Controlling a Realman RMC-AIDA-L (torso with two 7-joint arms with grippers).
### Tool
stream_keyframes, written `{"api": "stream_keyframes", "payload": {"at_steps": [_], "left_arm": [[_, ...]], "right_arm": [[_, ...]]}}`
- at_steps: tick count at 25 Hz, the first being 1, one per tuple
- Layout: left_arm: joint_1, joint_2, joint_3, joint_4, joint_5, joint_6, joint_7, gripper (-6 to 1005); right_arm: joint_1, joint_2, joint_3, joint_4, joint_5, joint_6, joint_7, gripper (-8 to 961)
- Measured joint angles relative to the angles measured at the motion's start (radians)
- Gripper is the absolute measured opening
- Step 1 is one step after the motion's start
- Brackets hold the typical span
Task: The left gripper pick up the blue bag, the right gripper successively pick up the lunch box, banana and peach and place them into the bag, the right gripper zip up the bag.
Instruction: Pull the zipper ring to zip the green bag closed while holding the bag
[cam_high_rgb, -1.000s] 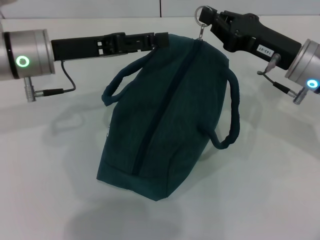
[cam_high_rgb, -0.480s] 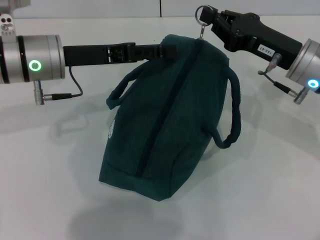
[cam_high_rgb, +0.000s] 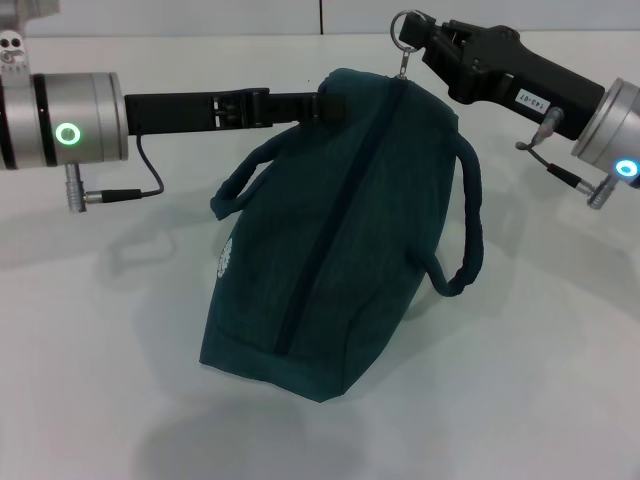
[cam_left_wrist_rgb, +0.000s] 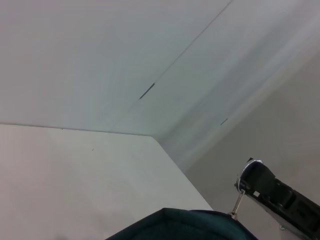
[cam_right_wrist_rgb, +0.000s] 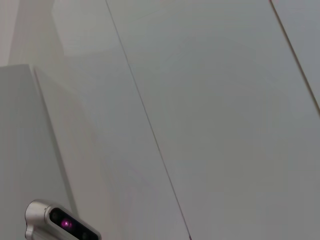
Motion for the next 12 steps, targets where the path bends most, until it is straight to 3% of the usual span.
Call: {"api": "stream_keyframes", "payload": {"at_steps": [5,12], "left_arm": [[0.001,-0.002,0.0,0.0,0.0,0.001,0.0,448],[0.003,-0.004,0.0,-0.004,-0.002,0.002,0.009,405]], "right_arm": [[0.0,0.001,0.0,0.003,0.0,-0.006,0.0,6],[-0.004,0.002,0.0,0.003,0.0,-0.009,0.004,6]]}}
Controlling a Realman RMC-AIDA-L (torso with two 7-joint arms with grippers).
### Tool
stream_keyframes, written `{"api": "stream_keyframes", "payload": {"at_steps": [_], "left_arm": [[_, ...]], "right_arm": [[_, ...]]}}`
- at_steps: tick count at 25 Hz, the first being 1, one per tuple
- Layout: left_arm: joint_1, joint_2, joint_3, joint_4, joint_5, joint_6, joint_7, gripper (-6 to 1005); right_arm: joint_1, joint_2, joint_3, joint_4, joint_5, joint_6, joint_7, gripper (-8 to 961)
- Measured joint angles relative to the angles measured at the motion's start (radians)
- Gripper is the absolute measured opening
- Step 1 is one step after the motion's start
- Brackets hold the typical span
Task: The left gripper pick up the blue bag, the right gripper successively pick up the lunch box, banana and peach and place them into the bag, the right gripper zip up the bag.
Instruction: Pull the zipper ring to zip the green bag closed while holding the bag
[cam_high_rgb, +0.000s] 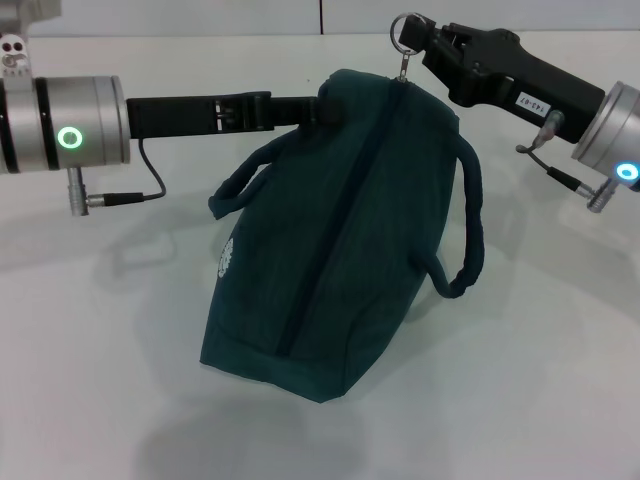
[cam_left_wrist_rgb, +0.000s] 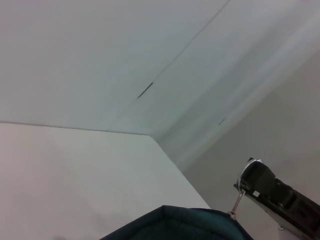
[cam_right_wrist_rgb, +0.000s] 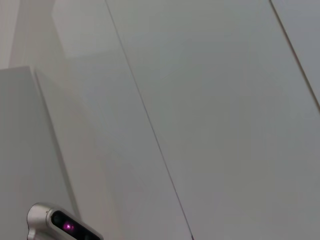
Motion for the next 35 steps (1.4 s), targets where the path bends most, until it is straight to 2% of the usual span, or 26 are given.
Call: {"api": "stream_keyframes", "payload": {"at_steps": [6,15,22,35], "left_arm": [[0.003,-0.015,-0.001,-0.005,-0.006,0.0,0.031,363],[0.008,-0.018,0.0,-0.005,-0.007,0.006,0.045,285],[0.023,-0.019,0.0,-0.005,-0.049,0.076,0.127,197],[0.027,-0.019,0.031,-0.004,-0.063,0.111,0.162,167]], "right_arm": [[-0.011,0.001,0.0,0.0,0.0,-0.012,0.005,6],[-0.039,0.0,-0.002,0.001,0.022,-0.046,0.013,6],[-0.064,-0.005,0.0,0.002,0.025,-0.071,0.079,7],[-0.073,-0.01,0.004,0.041,0.059,-0.134,0.175,7]]}}
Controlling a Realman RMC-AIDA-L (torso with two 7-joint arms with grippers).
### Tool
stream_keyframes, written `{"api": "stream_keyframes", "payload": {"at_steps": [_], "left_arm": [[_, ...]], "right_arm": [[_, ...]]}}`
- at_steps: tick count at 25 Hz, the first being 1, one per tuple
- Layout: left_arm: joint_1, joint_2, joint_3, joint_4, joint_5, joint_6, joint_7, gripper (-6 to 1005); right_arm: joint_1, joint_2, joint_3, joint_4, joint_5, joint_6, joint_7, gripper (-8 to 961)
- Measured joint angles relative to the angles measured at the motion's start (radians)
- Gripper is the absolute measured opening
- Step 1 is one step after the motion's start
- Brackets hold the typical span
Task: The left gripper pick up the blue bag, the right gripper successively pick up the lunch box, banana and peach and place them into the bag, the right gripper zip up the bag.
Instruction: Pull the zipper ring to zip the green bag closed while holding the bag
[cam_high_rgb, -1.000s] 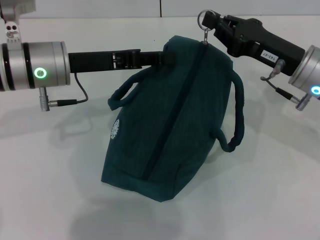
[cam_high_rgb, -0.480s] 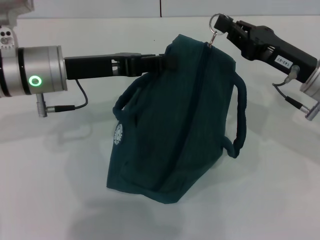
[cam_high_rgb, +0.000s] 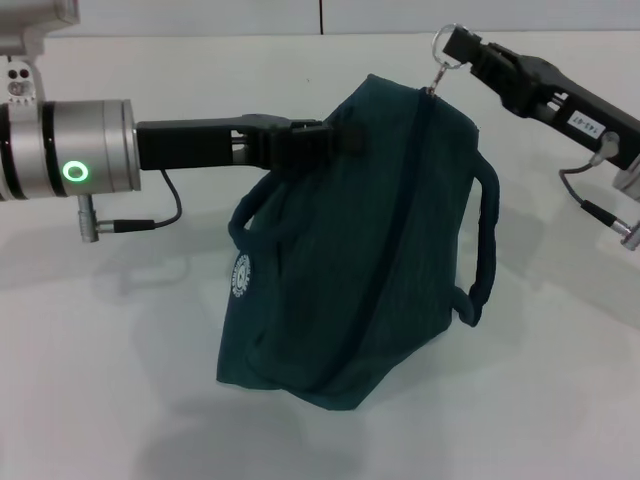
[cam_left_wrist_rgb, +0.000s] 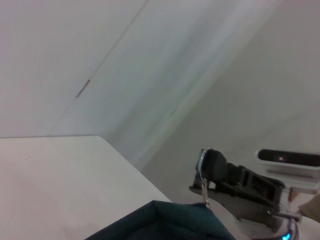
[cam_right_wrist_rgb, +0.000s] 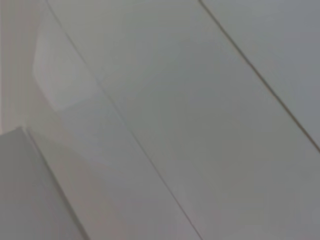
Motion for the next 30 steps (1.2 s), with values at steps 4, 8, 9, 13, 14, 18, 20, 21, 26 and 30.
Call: {"api": "stream_keyframes", "payload": {"at_steps": [4,8,9,13,14,18,20,21,26,30], "left_arm": [[0.0,-0.001,0.003,0.003,-0.002,0.024,0.006,165],[0.009,-0.002,0.005,-0.001,-0.04,0.066,0.047,163],[0.013,-0.002,0.005,-0.001,-0.052,0.08,0.059,162],[0.019,-0.001,0.006,-0.001,-0.074,0.129,0.086,153],[0.019,-0.001,0.006,-0.001,-0.077,0.138,0.089,151],[0.024,-0.001,0.006,-0.002,-0.094,0.174,0.114,142],[0.03,-0.001,0.006,-0.002,-0.108,0.192,0.13,117],[0.034,-0.001,0.007,-0.002,-0.118,0.199,0.139,105],[0.046,-0.001,0.005,-0.01,-0.126,0.193,0.158,43],[0.05,-0.002,-0.001,-0.017,-0.127,0.165,0.159,19]], "right_arm": [[-0.002,-0.001,0.022,0.028,0.002,-0.001,0.024,7],[-0.001,-0.001,0.038,0.06,0.01,-0.003,0.051,7],[-0.001,-0.001,0.038,0.063,0.012,-0.003,0.054,7],[-0.005,-0.001,0.037,0.065,0.015,-0.007,0.057,7],[-0.005,0.0,0.035,0.065,0.015,-0.007,0.058,7],[-0.002,0.003,0.031,0.077,0.015,-0.001,0.067,7],[0.001,0.004,0.031,0.088,0.015,-0.001,0.07,7],[0.002,0.004,0.03,0.09,0.015,-0.001,0.073,7],[0.002,0.006,0.028,0.096,0.01,0.001,0.081,7],[0.003,0.006,0.027,0.097,0.009,0.001,0.081,6]]}}
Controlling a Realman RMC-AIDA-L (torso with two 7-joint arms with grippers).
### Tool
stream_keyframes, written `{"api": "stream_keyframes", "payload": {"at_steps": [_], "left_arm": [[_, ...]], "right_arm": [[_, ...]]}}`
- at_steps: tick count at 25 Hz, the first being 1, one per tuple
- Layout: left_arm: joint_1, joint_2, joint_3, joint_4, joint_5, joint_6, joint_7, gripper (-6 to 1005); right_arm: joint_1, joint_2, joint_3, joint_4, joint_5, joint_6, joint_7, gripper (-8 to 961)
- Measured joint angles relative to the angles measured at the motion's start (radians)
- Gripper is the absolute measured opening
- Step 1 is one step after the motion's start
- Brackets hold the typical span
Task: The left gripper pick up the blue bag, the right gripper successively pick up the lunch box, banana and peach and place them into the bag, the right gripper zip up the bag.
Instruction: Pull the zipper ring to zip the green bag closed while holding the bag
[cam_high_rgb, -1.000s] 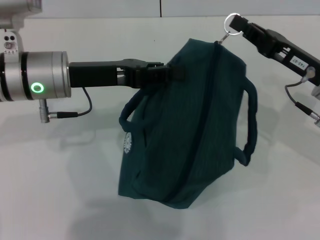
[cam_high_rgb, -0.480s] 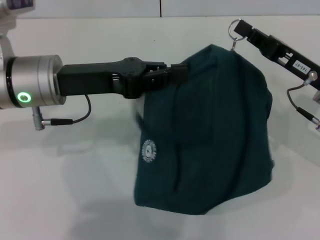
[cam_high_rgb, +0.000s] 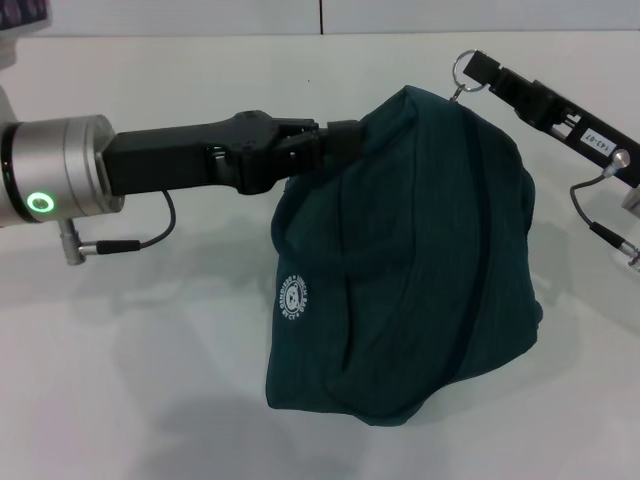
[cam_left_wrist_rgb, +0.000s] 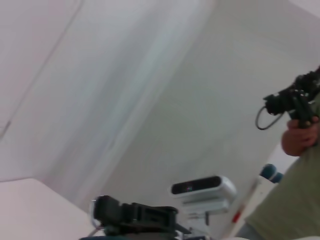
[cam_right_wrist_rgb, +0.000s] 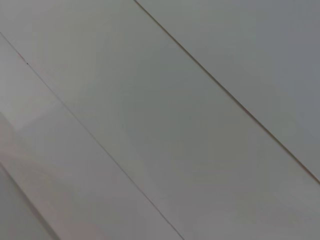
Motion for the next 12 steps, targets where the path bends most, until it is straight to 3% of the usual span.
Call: {"api": "stream_keyframes", "payload": {"at_steps": [9,12], "left_arm": [[0.017,0.004,-0.015,-0.002,-0.061,-0.063,-0.011,55],[0.015,0.007,-0.013,0.006,-0.067,-0.051,-0.027,147]], "right_arm": [[0.0,0.0,0.0,0.0,0.002,-0.003,0.0,6],[0.0,0.0,0.0,0.0,0.003,-0.005,0.0,6]]}}
